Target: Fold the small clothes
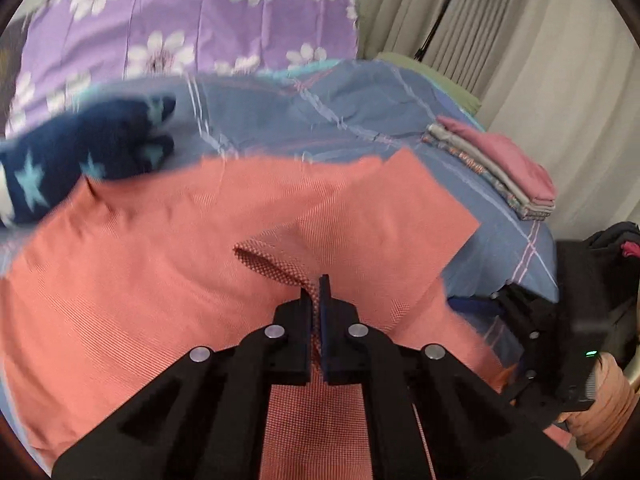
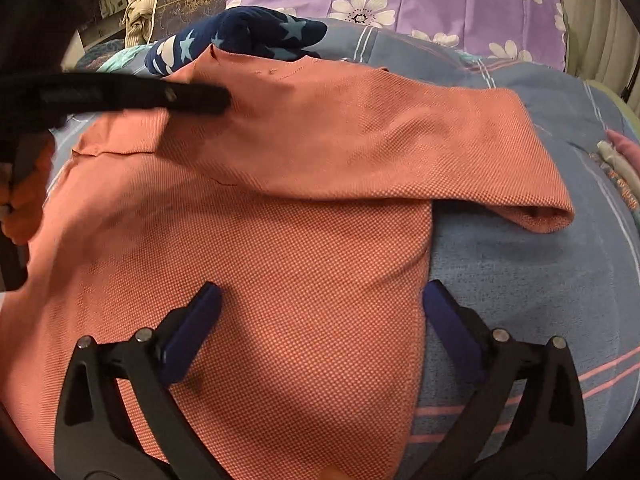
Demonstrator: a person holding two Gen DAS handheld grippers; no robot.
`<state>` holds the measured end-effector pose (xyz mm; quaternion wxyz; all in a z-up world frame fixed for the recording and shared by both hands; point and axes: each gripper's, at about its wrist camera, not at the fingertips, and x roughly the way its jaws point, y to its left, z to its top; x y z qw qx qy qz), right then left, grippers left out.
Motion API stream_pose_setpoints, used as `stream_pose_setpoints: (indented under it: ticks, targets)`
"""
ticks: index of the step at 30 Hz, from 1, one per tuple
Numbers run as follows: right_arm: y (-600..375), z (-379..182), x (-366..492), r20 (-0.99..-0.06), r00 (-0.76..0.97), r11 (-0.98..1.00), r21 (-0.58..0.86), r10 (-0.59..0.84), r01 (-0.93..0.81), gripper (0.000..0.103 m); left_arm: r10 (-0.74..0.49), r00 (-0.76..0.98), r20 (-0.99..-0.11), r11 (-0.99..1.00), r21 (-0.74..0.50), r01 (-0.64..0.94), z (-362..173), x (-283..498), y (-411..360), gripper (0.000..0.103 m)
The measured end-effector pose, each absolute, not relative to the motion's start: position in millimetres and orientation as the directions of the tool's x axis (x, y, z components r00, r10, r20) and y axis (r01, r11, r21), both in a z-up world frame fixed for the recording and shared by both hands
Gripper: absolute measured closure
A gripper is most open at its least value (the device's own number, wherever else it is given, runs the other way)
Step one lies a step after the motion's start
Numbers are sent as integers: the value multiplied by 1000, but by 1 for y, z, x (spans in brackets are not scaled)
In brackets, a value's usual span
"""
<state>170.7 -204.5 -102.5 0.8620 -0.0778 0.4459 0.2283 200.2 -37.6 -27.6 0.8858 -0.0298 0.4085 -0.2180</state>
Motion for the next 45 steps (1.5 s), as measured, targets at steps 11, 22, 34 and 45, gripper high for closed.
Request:
stream_pose_setpoints:
  ticks: [11,22,34,45]
  targets:
    - [-209,-38,130,-596,760,926,-71,258,-370,15,-316,670,-672,945,-157,288,27,180,25,100]
    - [-203,-18,170,-651,692,933,72,313,-354,15,-244,695,-676,970,-183,161,22,166,92,100]
    - [-203,-50,187,-734,640,953,33,229,-302,15,-87,634,-768,988,-149,-45,-39,159,155,95]
    - [-190,-73,210,-797,572,945,-7,192,-327,44,-115,657,-745,990,-143,11,-43,160,130,66]
